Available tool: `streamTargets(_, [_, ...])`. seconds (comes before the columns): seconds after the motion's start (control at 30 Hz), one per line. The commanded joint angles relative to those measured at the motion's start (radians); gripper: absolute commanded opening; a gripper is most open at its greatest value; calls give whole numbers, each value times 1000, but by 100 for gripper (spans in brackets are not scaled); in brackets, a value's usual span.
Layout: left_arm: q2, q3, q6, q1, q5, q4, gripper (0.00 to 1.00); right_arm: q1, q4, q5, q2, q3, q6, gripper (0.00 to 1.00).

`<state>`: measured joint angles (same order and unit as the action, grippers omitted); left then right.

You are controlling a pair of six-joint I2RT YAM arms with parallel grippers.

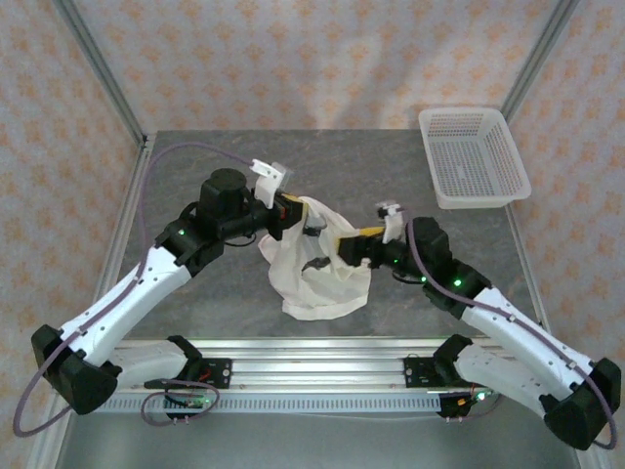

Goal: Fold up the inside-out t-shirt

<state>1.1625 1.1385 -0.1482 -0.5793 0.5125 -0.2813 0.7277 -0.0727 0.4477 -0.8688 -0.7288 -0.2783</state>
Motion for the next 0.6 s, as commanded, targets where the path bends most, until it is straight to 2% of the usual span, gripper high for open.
streamTargets(0.0, [16, 49, 25, -24, 21, -11, 0, 99, 194, 35, -56, -46, 111, 99])
streamTargets(0.07, [24, 58, 43, -38, 105, 5, 0, 110, 222, -95, -109, -65, 127, 99])
streamTargets(0.1, [28, 64, 53, -46, 142, 5, 0, 110, 228, -201, -132, -72, 114, 99])
streamTargets(0.13, [31, 73, 63, -53, 150, -5, 0, 109, 236, -245, -155, -73, 122, 98])
streamTargets(0.17, [30, 77, 68, -58, 143, -16, 0, 109, 243, -215, -176, -73, 159, 93])
streamTargets(0.2, [27, 75, 68, -57, 118, -26, 0, 110, 236, -155, -198, -72, 195, 81])
streamTargets(0.27, [15, 70, 72, -58, 66, -51, 0, 110, 191, -82, -229, -69, 208, 47])
streamTargets(0.3, [7, 64, 73, -57, 56, -56, 0, 110, 171, -52, -237, -56, 208, 27])
streamTargets(0.33, [2, 60, 71, -57, 60, -58, 2, 109, 150, -24, -236, -35, 211, 2])
streamTargets(0.37, [-2, 57, 64, -57, 60, -63, 11, 112, 131, -9, -229, -15, 206, 0])
streamTargets(0.4, [-1, 56, 50, -57, 42, -74, 28, 119, 112, 9, -218, 17, 191, 0])
streamTargets(0.43, [3, 58, 32, -54, 10, -94, 39, 137, 90, 13, -203, 53, 170, 0])
streamTargets(0.5, [24, 70, -5, -51, -59, -154, 48, 191, 52, -20, -177, 134, 98, 0])
streamTargets(0.57, [51, 76, -52, -47, -104, -202, 50, 269, 56, -58, -162, 228, 6, 0])
